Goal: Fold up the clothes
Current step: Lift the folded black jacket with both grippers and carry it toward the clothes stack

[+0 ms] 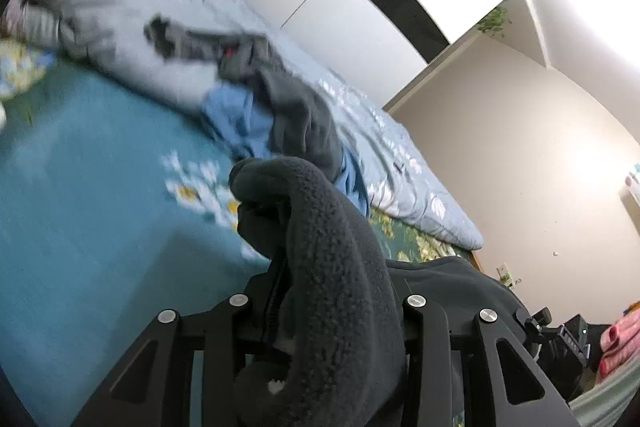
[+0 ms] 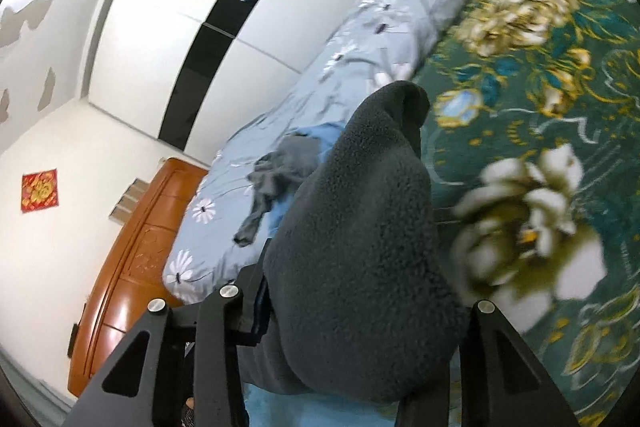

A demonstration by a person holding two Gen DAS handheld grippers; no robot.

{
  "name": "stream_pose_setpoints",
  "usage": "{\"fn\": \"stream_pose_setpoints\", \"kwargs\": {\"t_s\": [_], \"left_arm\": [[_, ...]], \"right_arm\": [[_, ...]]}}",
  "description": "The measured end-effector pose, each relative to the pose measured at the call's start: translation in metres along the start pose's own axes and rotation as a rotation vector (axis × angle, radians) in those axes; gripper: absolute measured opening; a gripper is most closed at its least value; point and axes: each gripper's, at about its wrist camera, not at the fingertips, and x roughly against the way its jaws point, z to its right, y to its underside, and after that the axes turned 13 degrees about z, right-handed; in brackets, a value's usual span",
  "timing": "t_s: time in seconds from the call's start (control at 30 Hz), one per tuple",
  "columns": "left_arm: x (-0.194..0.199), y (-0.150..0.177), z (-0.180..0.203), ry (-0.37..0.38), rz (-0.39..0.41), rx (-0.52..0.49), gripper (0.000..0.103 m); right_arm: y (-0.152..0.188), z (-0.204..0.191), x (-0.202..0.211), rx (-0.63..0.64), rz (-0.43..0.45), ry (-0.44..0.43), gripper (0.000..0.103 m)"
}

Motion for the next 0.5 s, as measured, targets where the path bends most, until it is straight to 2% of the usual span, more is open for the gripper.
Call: {"fn": "stream_pose_setpoints", "kwargs": {"t_s": [0.3, 0.43, 0.5], "left_arm": [[0.072, -0.113, -0.008, -0.005, 0.107, -0.091, 0.040], [0.111, -0.171, -0.019, -0.005, 0.200, -0.094, 0.039], [0.132, -0.198, -0.031, -0.029, 0.240, -0.097, 0.039]], "right_arm": [[0.029, -0.114, -0.039, 0.059, -0.035, -0.139, 0.043], [0.041, -0.185, -0.058, 0.119, -0.047, -0.227, 0.043], [0.055, -0.226, -0.071, 0.160, -0.059, -0.269, 0.043]]}}
